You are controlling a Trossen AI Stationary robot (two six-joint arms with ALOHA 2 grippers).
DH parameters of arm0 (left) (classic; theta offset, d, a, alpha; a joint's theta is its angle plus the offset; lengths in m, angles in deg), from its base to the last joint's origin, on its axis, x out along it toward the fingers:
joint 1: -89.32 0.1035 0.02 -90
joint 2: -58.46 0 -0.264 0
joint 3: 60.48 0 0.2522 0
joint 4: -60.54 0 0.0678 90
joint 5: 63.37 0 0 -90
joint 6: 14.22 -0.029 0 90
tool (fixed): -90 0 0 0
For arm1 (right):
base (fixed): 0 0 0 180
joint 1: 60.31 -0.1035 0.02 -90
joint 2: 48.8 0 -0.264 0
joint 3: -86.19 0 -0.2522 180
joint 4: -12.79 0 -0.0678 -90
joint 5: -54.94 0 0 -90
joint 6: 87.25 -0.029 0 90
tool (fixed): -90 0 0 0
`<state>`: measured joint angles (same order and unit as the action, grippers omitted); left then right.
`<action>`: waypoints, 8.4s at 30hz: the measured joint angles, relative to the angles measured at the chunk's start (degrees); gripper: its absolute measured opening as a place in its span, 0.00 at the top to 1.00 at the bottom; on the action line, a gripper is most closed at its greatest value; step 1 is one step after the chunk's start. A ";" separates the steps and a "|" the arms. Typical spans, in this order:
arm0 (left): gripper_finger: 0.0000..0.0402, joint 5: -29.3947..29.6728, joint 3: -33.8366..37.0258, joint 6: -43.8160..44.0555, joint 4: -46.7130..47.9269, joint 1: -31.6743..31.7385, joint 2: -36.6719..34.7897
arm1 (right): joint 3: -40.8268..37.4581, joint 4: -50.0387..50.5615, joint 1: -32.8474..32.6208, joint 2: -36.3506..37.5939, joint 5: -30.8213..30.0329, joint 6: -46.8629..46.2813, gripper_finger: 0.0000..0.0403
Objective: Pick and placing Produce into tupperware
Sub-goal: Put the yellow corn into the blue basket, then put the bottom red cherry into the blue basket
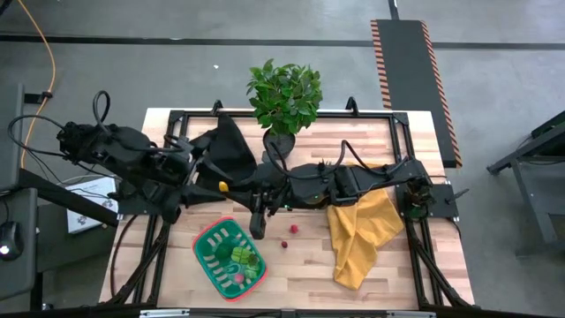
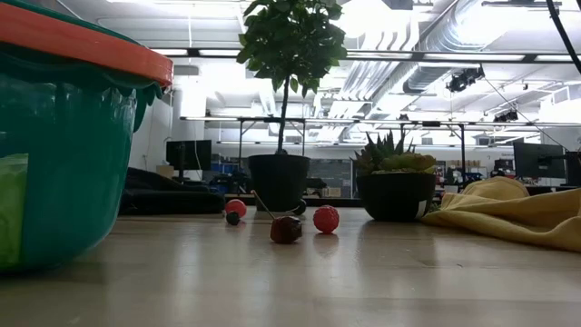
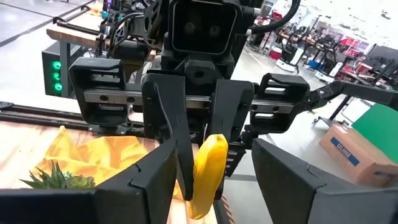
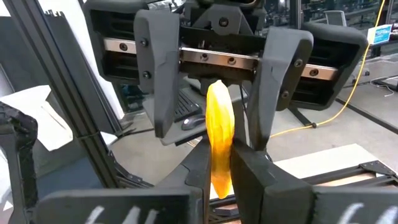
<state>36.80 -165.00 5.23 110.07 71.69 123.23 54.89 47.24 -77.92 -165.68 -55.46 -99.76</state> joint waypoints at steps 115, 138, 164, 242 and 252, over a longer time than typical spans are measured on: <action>0.96 -0.50 -0.04 -1.63 12.47 0.00 -5.03 | 0.02 14.04 -1.03 5.97 -0.82 -0.87 0.65; 0.96 -14.38 21.74 9.43 15.39 0.00 -2.73 | -15.34 37.62 -7.45 7.74 -6.31 -21.81 0.65; 0.96 -16.47 49.53 22.25 -9.07 -3.38 -2.75 | -25.33 34.99 -12.02 7.82 -6.80 -32.68 0.65; 0.75 -21.55 39.01 -33.11 -15.48 13.88 20.33 | -25.24 46.84 -18.51 15.26 -29.68 -52.01 0.65; 0.75 -22.61 39.02 -34.43 -22.14 13.88 26.56 | -25.24 47.48 -19.15 15.21 -32.42 -53.64 0.65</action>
<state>14.19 -125.99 -29.20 87.93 85.57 149.79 29.64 94.72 -97.06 -150.47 -87.88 -153.40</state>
